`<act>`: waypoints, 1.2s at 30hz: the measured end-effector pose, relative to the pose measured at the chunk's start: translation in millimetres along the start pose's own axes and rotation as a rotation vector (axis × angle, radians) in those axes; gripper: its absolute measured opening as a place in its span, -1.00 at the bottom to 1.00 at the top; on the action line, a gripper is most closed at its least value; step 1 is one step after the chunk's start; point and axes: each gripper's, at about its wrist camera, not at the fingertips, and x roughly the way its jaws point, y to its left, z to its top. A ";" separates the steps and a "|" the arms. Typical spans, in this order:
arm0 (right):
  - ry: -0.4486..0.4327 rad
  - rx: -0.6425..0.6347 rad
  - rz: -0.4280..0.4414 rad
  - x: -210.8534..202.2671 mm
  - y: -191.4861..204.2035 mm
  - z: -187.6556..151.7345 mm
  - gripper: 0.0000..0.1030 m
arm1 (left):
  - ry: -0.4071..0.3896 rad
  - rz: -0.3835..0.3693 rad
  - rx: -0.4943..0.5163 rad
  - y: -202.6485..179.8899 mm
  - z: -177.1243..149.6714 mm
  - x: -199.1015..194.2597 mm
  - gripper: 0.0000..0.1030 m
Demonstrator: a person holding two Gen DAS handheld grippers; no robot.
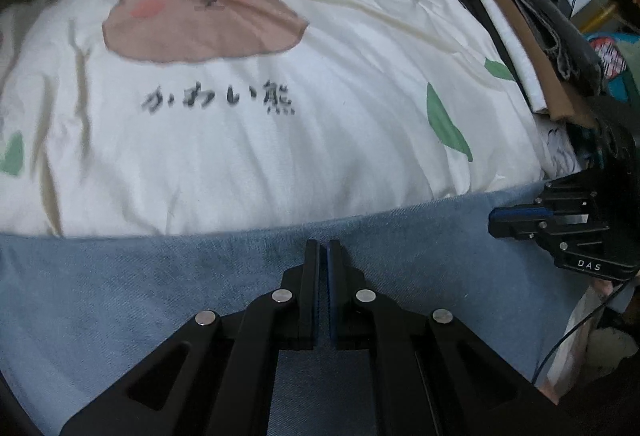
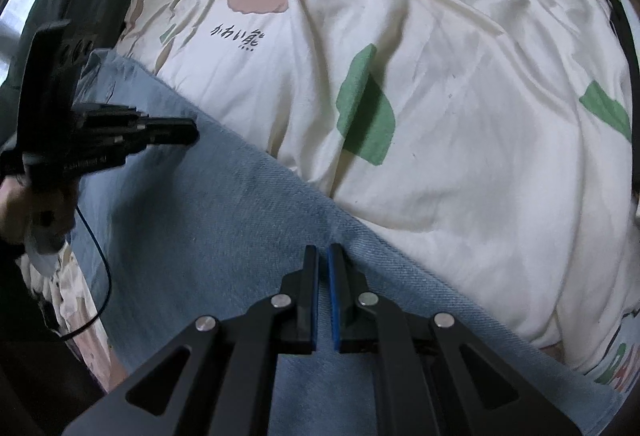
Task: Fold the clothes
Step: 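Lift both grippers away from the folded jeans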
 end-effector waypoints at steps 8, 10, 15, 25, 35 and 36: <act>0.093 -0.018 -0.077 -9.8 -6.0 5.1 -0.93 | -0.033 0.093 0.060 -8.7 47.8 -71.0 -0.94; 0.092 0.003 -0.097 -14.6 -7.1 8.2 -0.93 | -0.048 0.102 0.039 -7.4 51.9 -82.1 -0.94; 0.037 0.044 -0.121 -49.7 -0.4 23.4 -0.90 | -0.051 0.166 -0.004 -0.5 71.1 -118.8 -0.94; -0.114 0.097 -0.137 -168.9 -2.4 55.3 -0.75 | -0.081 0.227 -0.093 18.8 79.0 -227.9 -0.93; -0.253 0.097 -0.163 -292.4 -5.7 66.1 -0.73 | -0.106 0.285 -0.147 17.9 64.0 -324.7 -0.68; -0.272 0.097 -0.166 -307.2 -5.0 68.8 -0.72 | -0.110 0.292 -0.148 17.4 60.8 -332.7 -0.12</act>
